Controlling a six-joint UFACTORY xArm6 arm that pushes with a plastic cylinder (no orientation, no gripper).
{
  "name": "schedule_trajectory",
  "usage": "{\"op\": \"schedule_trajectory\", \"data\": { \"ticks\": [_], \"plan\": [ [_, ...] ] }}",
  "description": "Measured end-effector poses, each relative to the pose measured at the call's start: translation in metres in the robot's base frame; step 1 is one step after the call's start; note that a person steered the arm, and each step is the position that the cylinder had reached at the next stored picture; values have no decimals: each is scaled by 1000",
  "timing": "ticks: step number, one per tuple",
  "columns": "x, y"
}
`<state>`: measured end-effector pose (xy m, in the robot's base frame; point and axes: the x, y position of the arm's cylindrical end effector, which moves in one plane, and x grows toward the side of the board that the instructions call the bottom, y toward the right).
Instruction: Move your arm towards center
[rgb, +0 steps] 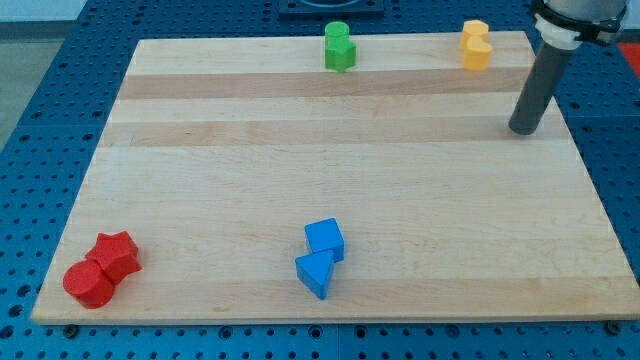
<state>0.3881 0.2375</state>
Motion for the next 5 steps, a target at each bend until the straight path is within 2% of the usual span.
{"op": "schedule_trajectory", "data": {
  "ticks": [1, 2, 3, 5],
  "plan": [
    [0, 0],
    [-43, -34],
    [-57, -61],
    [-36, -117]
  ]
}}
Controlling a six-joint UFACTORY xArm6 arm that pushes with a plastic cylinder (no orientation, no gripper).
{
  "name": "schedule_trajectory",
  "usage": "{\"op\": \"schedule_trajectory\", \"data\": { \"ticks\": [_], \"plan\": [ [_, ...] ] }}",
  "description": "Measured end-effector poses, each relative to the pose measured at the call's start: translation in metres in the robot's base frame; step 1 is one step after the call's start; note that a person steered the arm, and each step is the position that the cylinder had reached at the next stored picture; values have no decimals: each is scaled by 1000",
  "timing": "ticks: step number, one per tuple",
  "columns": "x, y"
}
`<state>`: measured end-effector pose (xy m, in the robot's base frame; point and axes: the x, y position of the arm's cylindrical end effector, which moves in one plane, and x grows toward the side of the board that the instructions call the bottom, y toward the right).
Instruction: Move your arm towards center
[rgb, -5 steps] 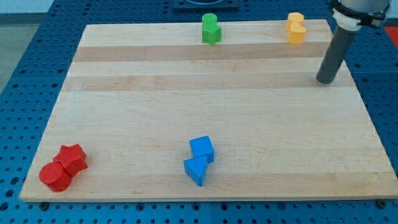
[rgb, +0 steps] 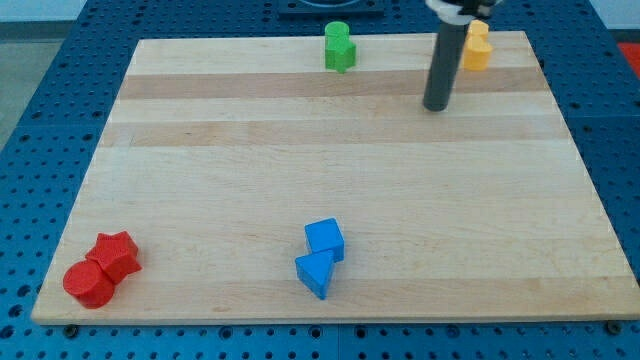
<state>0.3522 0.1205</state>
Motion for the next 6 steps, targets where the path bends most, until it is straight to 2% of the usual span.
{"op": "schedule_trajectory", "data": {
  "ticks": [1, 6],
  "plan": [
    [7, -27],
    [9, -39]
  ]
}}
